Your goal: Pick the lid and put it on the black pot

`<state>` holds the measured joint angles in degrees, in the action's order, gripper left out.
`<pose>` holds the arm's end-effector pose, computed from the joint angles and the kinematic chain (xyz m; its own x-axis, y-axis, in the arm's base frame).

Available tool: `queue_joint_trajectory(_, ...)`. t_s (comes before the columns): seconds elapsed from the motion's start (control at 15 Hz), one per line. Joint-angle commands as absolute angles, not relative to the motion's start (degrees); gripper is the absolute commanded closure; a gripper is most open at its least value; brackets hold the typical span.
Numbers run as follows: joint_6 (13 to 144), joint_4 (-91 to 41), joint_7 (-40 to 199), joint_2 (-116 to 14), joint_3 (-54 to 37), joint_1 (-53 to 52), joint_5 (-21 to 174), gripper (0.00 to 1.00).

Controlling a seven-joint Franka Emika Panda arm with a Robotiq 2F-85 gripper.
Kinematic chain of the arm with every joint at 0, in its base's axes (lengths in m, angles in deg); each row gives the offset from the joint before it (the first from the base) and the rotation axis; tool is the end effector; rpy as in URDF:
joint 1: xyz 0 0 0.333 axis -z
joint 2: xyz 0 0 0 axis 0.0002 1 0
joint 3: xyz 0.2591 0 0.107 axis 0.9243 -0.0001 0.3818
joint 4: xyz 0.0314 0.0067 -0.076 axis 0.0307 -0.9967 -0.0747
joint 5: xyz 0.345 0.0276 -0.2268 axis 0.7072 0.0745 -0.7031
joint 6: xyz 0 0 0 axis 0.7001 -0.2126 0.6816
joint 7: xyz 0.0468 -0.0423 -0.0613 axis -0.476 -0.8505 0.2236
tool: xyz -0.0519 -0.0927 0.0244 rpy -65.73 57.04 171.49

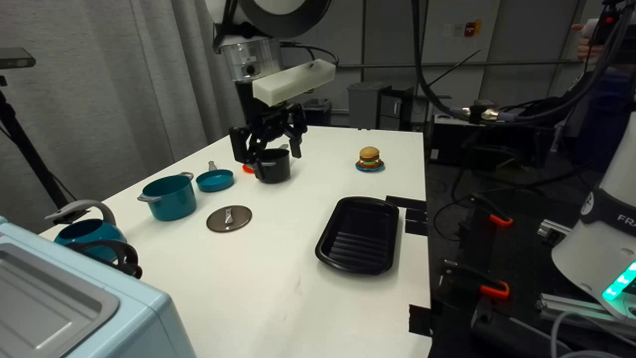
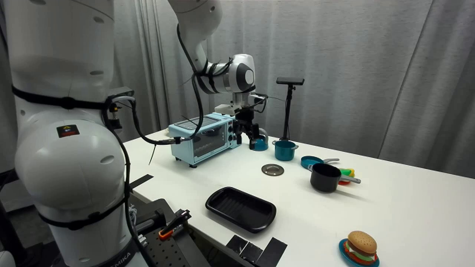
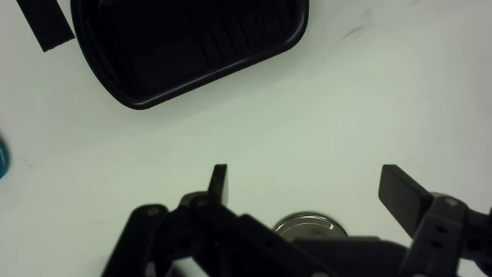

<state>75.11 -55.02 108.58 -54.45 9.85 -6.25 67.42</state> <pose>0.5323 0.1977 0.2451 0.9963 -0.0856 -0.0066 -0.0843 -0.9898 0.1147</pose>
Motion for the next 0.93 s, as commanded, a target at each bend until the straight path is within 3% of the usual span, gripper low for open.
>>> queue_joint_trajectory(0.0, 73.90, -47.18, 106.10, -48.34, 5.79, -9.95, 68.34, 0.00)
queue_joint_trajectory(0.87, 75.16, -46.44, 105.68, -47.53, 3.25, -11.87, 69.20, 0.00)
